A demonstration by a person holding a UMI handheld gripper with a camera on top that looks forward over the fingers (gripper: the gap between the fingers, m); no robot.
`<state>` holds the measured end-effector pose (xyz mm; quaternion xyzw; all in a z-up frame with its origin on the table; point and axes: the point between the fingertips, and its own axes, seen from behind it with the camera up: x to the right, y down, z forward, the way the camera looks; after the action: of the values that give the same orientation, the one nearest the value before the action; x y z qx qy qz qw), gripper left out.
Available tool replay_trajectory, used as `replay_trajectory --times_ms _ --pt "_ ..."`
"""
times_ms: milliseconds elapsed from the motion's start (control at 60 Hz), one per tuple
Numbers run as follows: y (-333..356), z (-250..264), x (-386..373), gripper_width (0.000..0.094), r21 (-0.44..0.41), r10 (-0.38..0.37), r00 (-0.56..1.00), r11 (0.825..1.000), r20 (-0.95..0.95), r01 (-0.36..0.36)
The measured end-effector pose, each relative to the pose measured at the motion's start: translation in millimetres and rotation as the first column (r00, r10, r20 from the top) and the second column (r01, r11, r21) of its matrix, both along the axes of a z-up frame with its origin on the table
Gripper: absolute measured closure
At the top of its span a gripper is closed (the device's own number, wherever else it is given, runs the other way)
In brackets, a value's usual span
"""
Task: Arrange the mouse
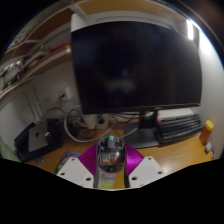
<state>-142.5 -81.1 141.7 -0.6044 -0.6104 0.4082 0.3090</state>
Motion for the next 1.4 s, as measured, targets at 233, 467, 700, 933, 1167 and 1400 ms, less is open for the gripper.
replay_trajectory --times_ms 233,467,700,933,1167,1400 --pt "-118.3 -75.1 2.2 0.0592 0.058 0.015 0.995 0.998 0.094 -0.02" --pt "-123.8 -145.2 19.6 0.0527 0.137 -0.049 0.981 0.99 0.186 0.023" --pt "-113.4 -136.3 35.3 0.0092 0.156 -0.051 0.975 0.988 0.215 0.017" --pt "-97.2 -43.1 116.9 0.0085 0.109 -0.01 0.974 0.994 0.227 -0.015" --pt "-52.6 6.4 182.2 0.0084 0.117 -0.046 0.972 0.993 0.229 0.02" --pt "-1.8 20.3 187.4 0.0077 0.144 -0.096 0.978 0.987 0.188 0.069"
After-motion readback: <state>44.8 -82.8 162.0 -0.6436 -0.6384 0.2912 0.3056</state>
